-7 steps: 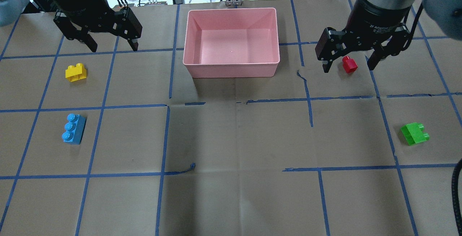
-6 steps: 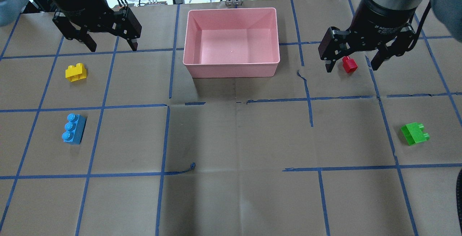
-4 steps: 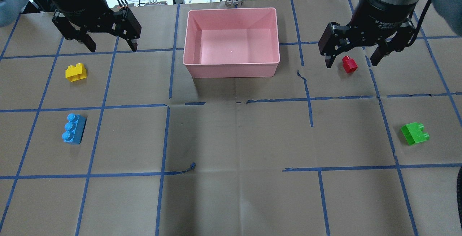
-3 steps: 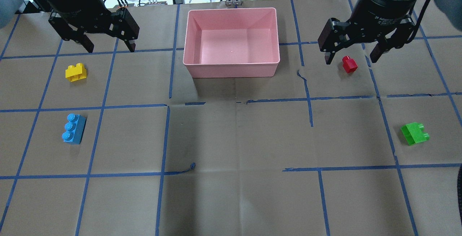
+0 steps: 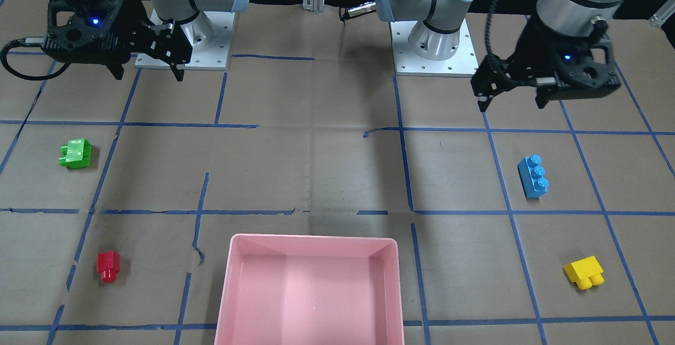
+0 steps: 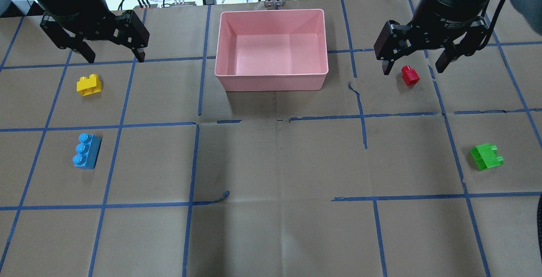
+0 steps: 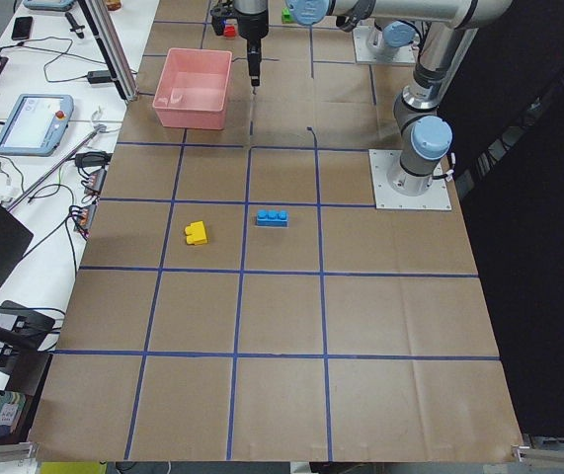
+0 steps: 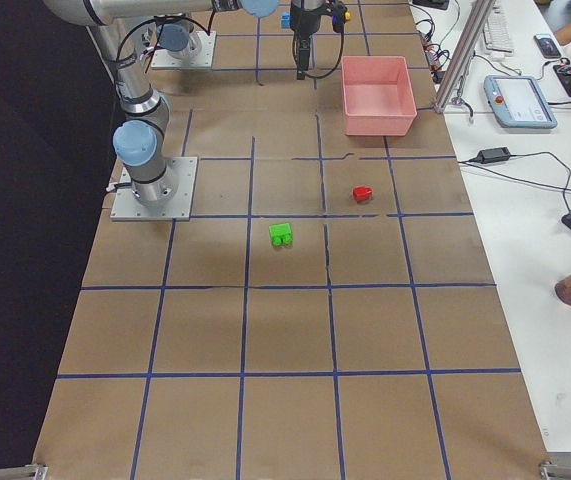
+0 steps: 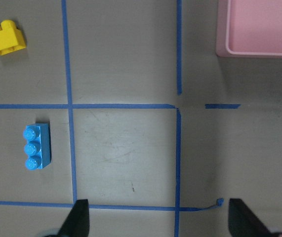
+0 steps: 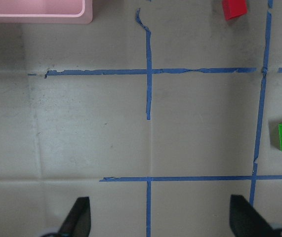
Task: Put all blocks into box
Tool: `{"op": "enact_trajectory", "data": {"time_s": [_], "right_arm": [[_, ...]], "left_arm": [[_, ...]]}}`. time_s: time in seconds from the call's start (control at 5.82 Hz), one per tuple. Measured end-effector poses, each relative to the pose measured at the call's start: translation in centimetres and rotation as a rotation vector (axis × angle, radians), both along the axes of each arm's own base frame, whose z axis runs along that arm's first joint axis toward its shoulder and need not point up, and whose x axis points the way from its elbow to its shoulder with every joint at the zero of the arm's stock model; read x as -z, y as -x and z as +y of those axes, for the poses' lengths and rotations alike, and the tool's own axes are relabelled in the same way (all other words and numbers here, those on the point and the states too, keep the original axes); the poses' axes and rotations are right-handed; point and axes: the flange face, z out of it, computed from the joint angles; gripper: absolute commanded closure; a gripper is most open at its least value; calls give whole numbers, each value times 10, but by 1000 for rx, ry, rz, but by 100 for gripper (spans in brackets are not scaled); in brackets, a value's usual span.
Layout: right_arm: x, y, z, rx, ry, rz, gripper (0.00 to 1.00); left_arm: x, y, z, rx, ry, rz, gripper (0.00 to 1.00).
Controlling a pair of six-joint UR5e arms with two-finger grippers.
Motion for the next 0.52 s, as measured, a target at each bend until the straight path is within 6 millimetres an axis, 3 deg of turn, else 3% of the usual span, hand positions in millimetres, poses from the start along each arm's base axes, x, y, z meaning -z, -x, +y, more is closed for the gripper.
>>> {"op": "enact_trajectory", "data": {"time_s": [0.34, 0.52], "right_arm": [[1, 8, -5, 4, 1, -1, 0], [5, 36, -13, 12, -9, -3, 0]], "left_arm": [[43, -73, -12, 19, -68, 21, 1], [68, -105, -14, 44, -82, 31, 1]]}}
